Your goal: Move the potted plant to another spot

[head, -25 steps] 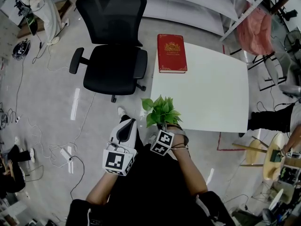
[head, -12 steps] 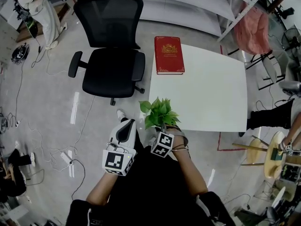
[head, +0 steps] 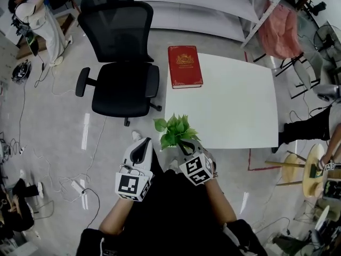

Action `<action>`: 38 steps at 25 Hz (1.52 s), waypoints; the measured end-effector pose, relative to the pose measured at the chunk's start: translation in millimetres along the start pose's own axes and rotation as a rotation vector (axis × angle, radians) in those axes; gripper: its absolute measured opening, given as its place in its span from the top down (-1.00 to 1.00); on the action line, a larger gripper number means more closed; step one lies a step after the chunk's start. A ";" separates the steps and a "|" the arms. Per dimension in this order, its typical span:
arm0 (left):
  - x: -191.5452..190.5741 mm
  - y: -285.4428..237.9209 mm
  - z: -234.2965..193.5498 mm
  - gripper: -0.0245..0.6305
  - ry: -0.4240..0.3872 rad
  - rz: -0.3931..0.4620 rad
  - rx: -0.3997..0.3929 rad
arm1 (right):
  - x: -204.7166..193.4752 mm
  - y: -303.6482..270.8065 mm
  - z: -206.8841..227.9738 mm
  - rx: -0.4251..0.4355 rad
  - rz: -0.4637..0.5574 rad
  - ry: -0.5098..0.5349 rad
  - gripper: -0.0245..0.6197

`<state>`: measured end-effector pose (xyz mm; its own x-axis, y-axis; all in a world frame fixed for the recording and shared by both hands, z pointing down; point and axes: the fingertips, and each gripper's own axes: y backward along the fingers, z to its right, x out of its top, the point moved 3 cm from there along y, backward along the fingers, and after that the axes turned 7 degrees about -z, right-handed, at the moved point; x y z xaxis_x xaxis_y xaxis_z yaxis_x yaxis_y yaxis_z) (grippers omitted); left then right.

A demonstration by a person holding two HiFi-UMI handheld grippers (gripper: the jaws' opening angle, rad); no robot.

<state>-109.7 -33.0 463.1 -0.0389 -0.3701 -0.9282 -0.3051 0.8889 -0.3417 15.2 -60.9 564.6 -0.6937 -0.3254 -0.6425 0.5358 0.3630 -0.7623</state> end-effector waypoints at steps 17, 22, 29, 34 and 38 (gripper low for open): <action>0.2 6.1 35.1 0.87 0.006 0.027 -0.017 | 1.5 103.0 36.0 -0.276 0.408 -0.487 0.89; -2.9 4.0 37.5 0.87 0.007 0.023 -0.019 | -0.1 103.3 30.7 -0.270 0.405 -0.479 0.89; -2.3 2.0 38.8 0.87 0.007 0.020 -0.027 | -1.6 104.6 30.3 -0.272 0.405 -0.481 0.89; -2.6 0.3 38.8 0.87 0.005 0.018 -0.034 | -1.9 103.6 30.4 -0.269 0.402 -0.481 0.89; -2.4 0.2 38.9 0.87 0.010 0.018 -0.035 | -1.7 103.1 29.7 -0.267 0.398 -0.478 0.89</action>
<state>-72.6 -21.4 459.5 -0.0538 -0.3572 -0.9325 -0.3371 0.8855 -0.3197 85.9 -48.8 484.7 -0.1461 -0.4498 -0.8811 0.5266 0.7186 -0.4542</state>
